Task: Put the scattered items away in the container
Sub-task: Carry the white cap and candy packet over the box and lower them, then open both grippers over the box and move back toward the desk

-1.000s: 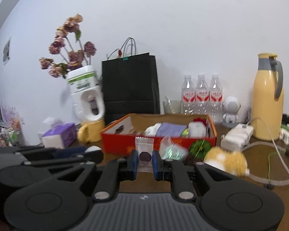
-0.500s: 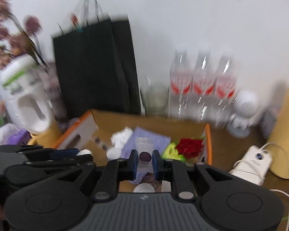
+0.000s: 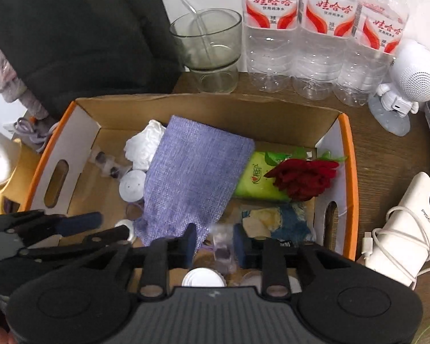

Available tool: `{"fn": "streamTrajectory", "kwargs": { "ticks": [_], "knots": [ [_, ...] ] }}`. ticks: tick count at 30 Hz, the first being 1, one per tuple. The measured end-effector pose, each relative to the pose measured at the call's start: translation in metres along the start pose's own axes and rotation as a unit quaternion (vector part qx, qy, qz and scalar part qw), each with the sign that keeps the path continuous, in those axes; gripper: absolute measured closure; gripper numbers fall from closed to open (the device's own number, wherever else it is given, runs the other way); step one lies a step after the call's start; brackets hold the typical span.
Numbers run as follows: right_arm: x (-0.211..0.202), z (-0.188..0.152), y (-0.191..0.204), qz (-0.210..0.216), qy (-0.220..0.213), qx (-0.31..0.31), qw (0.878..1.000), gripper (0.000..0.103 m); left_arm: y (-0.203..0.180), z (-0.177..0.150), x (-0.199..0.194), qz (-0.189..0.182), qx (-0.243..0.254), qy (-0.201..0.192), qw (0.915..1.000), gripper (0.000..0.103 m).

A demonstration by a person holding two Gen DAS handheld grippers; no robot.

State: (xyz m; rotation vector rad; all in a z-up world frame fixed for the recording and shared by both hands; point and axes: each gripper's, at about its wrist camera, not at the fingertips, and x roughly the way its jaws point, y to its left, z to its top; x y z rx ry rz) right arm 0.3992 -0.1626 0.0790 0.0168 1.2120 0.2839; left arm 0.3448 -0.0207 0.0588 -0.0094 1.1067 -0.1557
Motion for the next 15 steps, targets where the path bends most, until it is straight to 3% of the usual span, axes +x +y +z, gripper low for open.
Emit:
{"fn": "streamTrajectory", "kwargs": {
  "ticks": [2, 7, 11, 15],
  "knots": [
    [-0.007, 0.002, 0.002, -0.008, -0.004, 0.0, 1.0, 0.06, 0.001, 0.007, -0.01, 0.011, -0.003, -0.004, 0.9999, 0.036],
    [-0.039, 0.003, 0.01, -0.029, -0.022, -0.006, 0.999, 0.039, 0.001, 0.02, -0.043, 0.046, -0.008, -0.018, 0.9988, 0.008],
    [-0.067, -0.002, 0.017, -0.036, -0.035, -0.013, 0.999, 0.036, 0.001, 0.021, -0.072, 0.063, -0.006, -0.038, 0.9973, 0.0],
    [-0.094, -0.01, 0.024, -0.043, -0.052, -0.018, 0.998, 0.032, 0.003, 0.017, -0.103, 0.067, -0.02, -0.054, 0.9961, 0.0]
  ]
}}
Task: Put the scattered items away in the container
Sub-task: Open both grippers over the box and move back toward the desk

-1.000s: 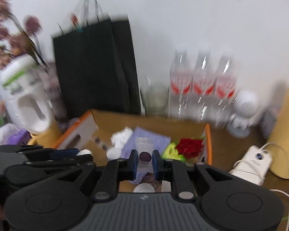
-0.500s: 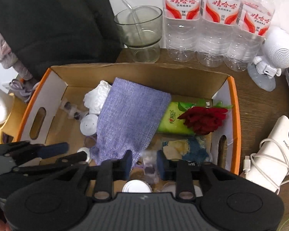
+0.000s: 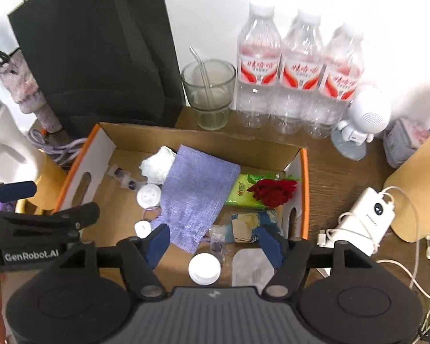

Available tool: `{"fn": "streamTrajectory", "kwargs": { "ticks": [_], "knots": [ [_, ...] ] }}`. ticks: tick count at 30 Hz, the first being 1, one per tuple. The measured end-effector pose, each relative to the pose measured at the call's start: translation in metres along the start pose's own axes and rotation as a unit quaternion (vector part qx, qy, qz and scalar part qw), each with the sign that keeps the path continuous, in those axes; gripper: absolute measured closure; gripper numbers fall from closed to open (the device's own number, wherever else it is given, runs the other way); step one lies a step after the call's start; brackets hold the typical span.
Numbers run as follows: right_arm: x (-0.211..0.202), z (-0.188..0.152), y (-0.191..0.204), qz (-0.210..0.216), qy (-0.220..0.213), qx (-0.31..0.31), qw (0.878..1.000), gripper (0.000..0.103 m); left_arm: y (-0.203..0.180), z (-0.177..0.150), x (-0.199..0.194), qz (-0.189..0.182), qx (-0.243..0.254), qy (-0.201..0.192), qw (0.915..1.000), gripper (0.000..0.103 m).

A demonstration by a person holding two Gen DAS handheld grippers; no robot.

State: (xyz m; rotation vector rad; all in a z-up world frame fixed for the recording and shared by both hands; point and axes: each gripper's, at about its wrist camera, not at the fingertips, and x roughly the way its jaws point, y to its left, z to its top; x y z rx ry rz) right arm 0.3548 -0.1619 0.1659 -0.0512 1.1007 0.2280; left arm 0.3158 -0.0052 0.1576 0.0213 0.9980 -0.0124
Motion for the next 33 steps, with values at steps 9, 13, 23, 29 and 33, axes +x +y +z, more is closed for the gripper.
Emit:
{"fn": "streamTrajectory", "kwargs": {
  "ticks": [9, 13, 23, 29, 33],
  "knots": [
    [-0.06, -0.026, 0.012, -0.004, -0.057, -0.013, 0.998, 0.024, -0.001, -0.023, -0.052, -0.003, -0.009, -0.057, 0.9983, 0.0],
    [-0.076, -0.042, 0.016, -0.013, -0.072, -0.026, 0.997, 0.024, -0.004, -0.036, -0.067, 0.011, -0.001, -0.073, 0.9973, 0.0],
    [-0.101, -0.106, 0.016, 0.013, -0.198, -0.017, 0.98, 0.023, -0.018, -0.096, -0.105, 0.025, 0.003, -0.203, 0.9789, 0.0],
    [-0.102, -0.14, 0.013, 0.02, -0.227, -0.009, 0.974, 0.023, -0.015, -0.125, -0.105, 0.008, -0.012, -0.229, 0.9732, 0.0],
    [-0.102, -0.174, 0.01, 0.025, -0.251, -0.012, 0.968, 0.022, -0.012, -0.157, -0.108, 0.009, -0.004, -0.244, 0.9697, 0.0]
  ]
}}
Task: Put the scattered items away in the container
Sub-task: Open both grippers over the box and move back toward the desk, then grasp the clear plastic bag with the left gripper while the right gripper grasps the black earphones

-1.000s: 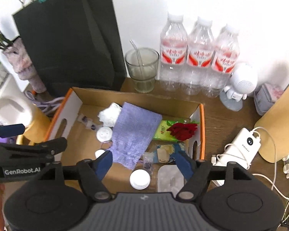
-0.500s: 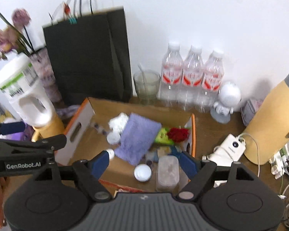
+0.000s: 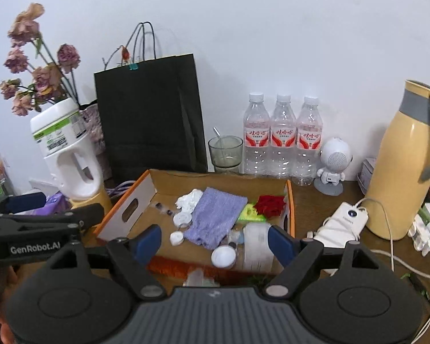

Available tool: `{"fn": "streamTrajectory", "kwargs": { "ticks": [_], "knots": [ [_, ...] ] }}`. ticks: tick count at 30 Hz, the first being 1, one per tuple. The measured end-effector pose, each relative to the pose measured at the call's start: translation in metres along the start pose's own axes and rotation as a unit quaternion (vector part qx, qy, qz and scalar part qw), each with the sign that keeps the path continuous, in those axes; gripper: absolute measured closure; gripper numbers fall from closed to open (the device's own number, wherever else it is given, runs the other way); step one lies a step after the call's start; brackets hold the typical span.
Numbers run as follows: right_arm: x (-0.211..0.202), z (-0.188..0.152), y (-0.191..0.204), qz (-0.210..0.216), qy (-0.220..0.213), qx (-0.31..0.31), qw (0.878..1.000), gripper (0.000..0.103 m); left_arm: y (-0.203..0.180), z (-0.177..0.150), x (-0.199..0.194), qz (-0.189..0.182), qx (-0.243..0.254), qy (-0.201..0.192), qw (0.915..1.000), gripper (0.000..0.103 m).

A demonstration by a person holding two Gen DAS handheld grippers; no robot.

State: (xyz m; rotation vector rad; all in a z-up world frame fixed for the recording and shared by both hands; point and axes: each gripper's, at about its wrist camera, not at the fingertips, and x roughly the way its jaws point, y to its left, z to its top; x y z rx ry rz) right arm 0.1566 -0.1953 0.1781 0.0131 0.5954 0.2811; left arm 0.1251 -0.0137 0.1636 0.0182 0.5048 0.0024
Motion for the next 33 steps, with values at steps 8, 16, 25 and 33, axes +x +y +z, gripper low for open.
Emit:
{"fn": "streamTrajectory", "kwargs": {
  "ticks": [8, 16, 25, 33],
  "knots": [
    [-0.041, -0.092, -0.006, 0.017, -0.019, 0.013, 1.0, 0.019, 0.027, -0.091, -0.041, -0.015, -0.007, 0.004, 0.9999, 0.0],
    [-0.077, -0.175, -0.025, 0.022, -0.032, 0.058, 0.998, 0.018, 0.042, -0.167, -0.059, -0.043, -0.037, 0.045, 0.9974, 0.0],
    [-0.057, -0.173, -0.031, 0.009, -0.036, 0.029, 0.999, 0.02, -0.02, -0.114, -0.008, -0.111, 0.033, 0.004, 0.9933, 0.0],
    [-0.041, -0.161, -0.038, 0.007, -0.038, -0.006, 0.999, 0.021, -0.081, -0.078, 0.07, -0.172, 0.091, 0.042, 0.9799, 0.026]
  ]
}}
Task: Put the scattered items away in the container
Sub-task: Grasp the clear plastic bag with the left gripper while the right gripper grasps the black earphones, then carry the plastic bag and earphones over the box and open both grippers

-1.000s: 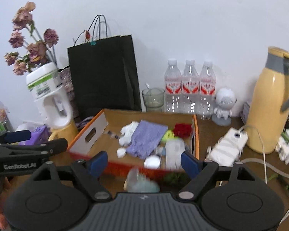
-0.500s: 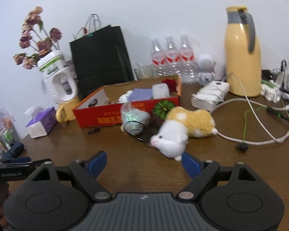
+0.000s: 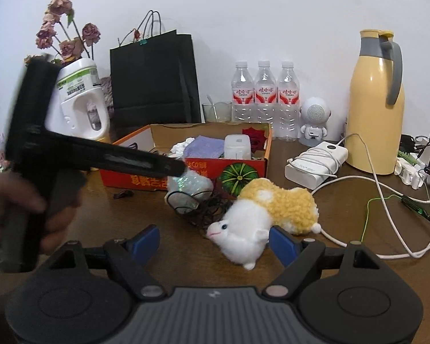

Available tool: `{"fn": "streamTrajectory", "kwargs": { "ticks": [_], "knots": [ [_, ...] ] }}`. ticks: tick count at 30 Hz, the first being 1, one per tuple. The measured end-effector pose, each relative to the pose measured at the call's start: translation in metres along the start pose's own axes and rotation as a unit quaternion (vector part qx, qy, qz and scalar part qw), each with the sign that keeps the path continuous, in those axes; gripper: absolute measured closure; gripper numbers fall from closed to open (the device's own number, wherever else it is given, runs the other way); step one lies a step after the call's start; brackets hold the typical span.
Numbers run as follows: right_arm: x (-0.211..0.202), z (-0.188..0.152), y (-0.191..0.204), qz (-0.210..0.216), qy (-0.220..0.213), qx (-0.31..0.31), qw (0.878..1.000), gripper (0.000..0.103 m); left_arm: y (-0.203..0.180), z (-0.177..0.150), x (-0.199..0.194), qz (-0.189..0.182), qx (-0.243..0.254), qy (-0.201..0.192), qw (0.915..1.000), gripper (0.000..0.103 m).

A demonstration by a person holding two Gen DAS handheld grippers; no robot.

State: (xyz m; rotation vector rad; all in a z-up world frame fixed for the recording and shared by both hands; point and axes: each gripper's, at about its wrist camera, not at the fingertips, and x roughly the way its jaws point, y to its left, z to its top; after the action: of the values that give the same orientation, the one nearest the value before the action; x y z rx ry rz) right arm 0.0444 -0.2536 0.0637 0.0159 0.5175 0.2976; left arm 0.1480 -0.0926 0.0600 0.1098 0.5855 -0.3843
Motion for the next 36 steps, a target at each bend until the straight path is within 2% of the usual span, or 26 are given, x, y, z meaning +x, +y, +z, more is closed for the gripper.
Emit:
{"fn": "streamTrajectory", "kwargs": {
  "ticks": [2, 3, 4, 5, 9, 14, 16, 18, 22, 23, 24, 25, 28, 30, 31, 36],
  "knots": [
    [0.008, 0.004, -0.003, 0.002, 0.001, -0.008, 1.0, 0.021, -0.001, -0.001, 0.014, -0.019, 0.008, 0.021, 0.9996, 0.033],
    [0.013, 0.007, -0.002, 0.001, 0.001, -0.019, 1.0, 0.021, 0.0, -0.002, 0.019, -0.024, 0.004, 0.03, 0.9992, 0.041],
    [0.017, 0.009, 0.0, 0.003, 0.0, -0.032, 0.999, 0.021, 0.004, -0.004, 0.022, -0.027, -0.007, 0.037, 0.9989, 0.067],
    [0.023, 0.012, 0.003, 0.009, -0.002, -0.048, 0.999, 0.021, 0.008, -0.005, 0.024, -0.03, -0.019, 0.04, 0.9986, 0.084],
    [0.051, 0.025, 0.015, 0.029, -0.009, -0.108, 0.994, 0.022, 0.031, -0.008, 0.013, -0.054, -0.08, 0.032, 0.9949, 0.087],
    [0.1, 0.034, 0.029, 0.018, 0.037, -0.172, 0.984, 0.035, 0.06, -0.007, -0.026, -0.031, -0.138, -0.023, 0.9897, 0.088],
    [0.114, 0.035, 0.034, 0.017, 0.049, -0.189, 0.981, 0.036, 0.069, -0.005, -0.037, -0.04, -0.153, -0.039, 0.9867, 0.088],
    [0.125, 0.039, 0.038, 0.022, 0.055, -0.19, 0.98, 0.055, 0.077, -0.005, -0.048, -0.038, -0.17, -0.047, 0.9835, 0.088],
    [0.144, 0.04, 0.044, 0.025, 0.085, -0.185, 0.979, 0.054, 0.084, -0.004, -0.069, -0.028, -0.176, -0.063, 0.982, 0.088],
    [0.144, 0.04, 0.045, 0.025, 0.084, -0.182, 0.979, 0.063, 0.084, -0.006, -0.074, -0.02, -0.173, -0.067, 0.9824, 0.088],
    [0.143, 0.041, 0.044, 0.028, 0.081, -0.176, 0.981, 0.089, 0.085, -0.009, -0.081, -0.01, -0.171, -0.071, 0.9826, 0.088],
    [0.141, 0.043, 0.043, 0.033, 0.082, -0.164, 0.982, 0.094, 0.085, -0.011, -0.086, 0.0, -0.169, -0.075, 0.9827, 0.088],
    [0.114, 0.055, 0.037, 0.044, 0.042, -0.123, 0.991, 0.096, 0.084, -0.018, -0.1, 0.037, -0.162, -0.086, 0.9823, 0.088],
    [0.084, 0.064, 0.041, 0.034, -0.001, -0.115, 0.993, 0.096, 0.075, -0.024, -0.112, 0.091, -0.131, -0.099, 0.9822, 0.088],
    [0.071, 0.069, 0.041, 0.033, -0.016, -0.11, 0.993, 0.096, 0.071, -0.025, -0.116, 0.106, -0.118, -0.107, 0.9816, 0.088],
    [0.01, 0.089, 0.041, 0.035, -0.078, -0.081, 0.993, 0.096, 0.058, -0.03, -0.138, 0.13, -0.105, -0.126, 0.9778, 0.088]
  ]
}}
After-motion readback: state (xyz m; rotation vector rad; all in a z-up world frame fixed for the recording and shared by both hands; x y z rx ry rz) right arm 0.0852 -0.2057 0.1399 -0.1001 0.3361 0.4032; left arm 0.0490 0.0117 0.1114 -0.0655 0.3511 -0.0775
